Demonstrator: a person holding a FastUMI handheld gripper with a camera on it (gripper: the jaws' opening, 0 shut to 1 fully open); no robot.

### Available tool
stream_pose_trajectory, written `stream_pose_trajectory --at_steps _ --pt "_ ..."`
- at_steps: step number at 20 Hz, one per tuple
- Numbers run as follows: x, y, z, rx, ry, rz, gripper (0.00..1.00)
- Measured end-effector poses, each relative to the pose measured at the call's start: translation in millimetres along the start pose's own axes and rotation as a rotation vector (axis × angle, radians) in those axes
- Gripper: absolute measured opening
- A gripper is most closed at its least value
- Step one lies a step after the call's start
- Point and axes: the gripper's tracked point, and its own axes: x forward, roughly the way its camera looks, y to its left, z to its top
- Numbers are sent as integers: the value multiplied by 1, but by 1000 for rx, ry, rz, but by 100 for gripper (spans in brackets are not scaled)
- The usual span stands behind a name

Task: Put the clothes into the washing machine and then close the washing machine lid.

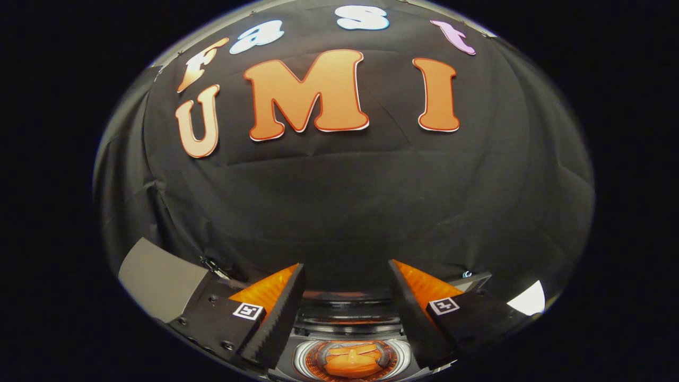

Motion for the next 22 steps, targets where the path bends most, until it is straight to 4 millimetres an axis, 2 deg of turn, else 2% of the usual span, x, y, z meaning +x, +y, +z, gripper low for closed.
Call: stream_pose_trajectory --at_steps 4,7,13,18,22 --pt "20 -6 -12 37 45 -18 98" --pt "21 -7 -27 3 72 -22 98" --pt "-11 -6 -43 4 46 -29 99" --pt "-45 -3 -70 -9 40 -45 99" --pt "-61 1 -91 -14 47 -36 99"
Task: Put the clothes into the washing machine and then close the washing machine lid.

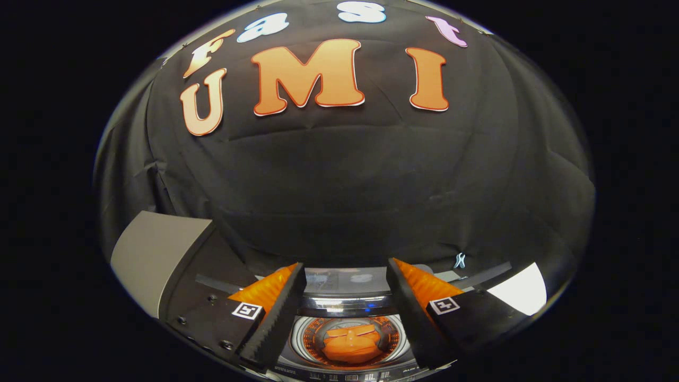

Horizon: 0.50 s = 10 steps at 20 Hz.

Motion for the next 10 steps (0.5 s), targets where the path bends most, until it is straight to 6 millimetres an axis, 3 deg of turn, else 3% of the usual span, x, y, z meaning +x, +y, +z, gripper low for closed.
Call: stream_pose_trajectory --at_steps 4,8,10 --pt "-11 1 -14 5 -27 -7 98" --pt "-10 7 -48 15 21 11 98" --pt "-11 7 -54 25 11 14 98"
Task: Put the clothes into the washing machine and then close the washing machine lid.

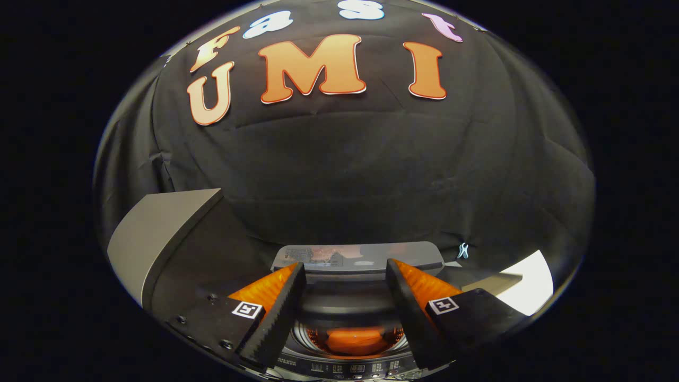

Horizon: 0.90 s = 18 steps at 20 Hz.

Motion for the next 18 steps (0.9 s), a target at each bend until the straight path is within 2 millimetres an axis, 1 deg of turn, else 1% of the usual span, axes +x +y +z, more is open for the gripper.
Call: stream_pose_trajectory --at_steps 3,5,9,14,16,18 --pt "3 -1 -19 31 45 1 98" --pt "5 -3 -33 22 65 -10 98" --pt "6 -5 -70 33 121 -11 98" --pt "10 -3 -106 62 188 -12 98" --pt "7 -3 -108 63 187 -13 98" --pt "0 -5 -101 51 172 -22 98"
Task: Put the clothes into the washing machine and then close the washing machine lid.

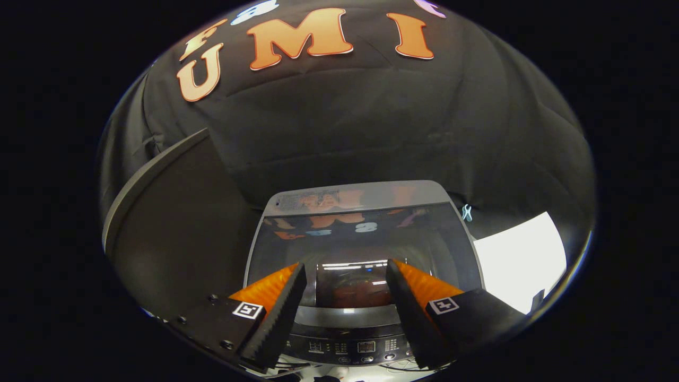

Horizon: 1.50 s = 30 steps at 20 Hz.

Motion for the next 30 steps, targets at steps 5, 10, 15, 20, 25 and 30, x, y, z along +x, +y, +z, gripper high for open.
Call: stream_pose_trajectory --at_steps 5,10,15,20,25,30 --pt "-35 6 31 0 -91 3 98" --pt "-93 19 69 -10 -237 25 98" --pt "-153 25 106 -27 -348 11 97" --pt "-219 30 140 -39 -477 -7 98" --pt "-275 32 171 -60 -596 -27 97" --pt "-315 35 183 -78 -663 -43 97"
